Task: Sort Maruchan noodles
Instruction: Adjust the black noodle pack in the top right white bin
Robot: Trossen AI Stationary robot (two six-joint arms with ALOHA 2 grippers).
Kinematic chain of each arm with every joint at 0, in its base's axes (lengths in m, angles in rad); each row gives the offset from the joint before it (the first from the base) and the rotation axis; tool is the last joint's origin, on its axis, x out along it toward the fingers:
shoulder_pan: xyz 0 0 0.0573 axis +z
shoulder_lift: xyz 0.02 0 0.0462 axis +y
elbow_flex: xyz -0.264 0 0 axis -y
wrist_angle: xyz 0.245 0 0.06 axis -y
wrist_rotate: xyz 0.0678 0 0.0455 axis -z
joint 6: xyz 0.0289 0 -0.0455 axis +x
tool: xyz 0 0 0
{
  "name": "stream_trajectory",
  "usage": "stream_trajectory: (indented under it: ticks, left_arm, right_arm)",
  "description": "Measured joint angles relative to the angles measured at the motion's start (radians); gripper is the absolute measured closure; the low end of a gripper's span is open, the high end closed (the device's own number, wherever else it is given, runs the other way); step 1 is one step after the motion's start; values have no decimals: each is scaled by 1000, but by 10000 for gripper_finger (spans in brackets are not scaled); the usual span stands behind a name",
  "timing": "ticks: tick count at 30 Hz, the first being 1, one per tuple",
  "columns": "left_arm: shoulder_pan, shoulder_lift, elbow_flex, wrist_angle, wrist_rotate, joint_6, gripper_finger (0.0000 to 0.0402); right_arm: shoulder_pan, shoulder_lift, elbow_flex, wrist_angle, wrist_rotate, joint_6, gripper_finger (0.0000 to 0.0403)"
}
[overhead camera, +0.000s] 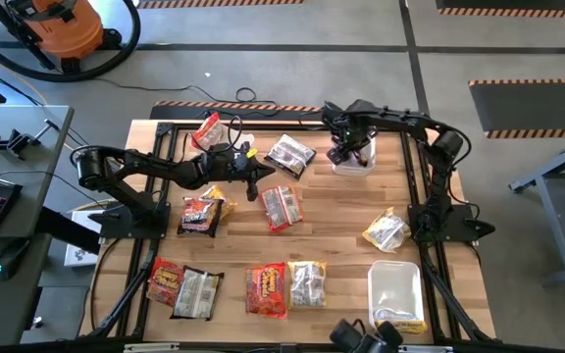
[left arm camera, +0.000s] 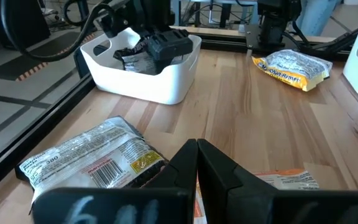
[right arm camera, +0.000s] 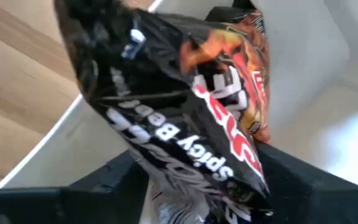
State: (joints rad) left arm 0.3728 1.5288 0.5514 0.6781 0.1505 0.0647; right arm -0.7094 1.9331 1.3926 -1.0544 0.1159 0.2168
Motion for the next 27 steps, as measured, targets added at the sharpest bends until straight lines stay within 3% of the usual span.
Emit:
stream_trajectory:
  ticks: [8, 14, 21, 27]
  left_arm:
    - [0, 0, 0, 0, 0, 0, 398]
    - [0, 0, 0, 0, 0, 0, 398]
    - [0, 0, 0, 0, 0, 0, 398]
    - [0, 0, 0, 0, 0, 0, 398]
  right_arm:
    - [-19, -21, 2, 1, 16, -66, 340]
    - [-29, -105, -1, -47, -25, -192, 342]
    - [-25, -176, -1, -161, -110, -489, 342]
    - [-24, -179, -1, -139, -149, -667, 342]
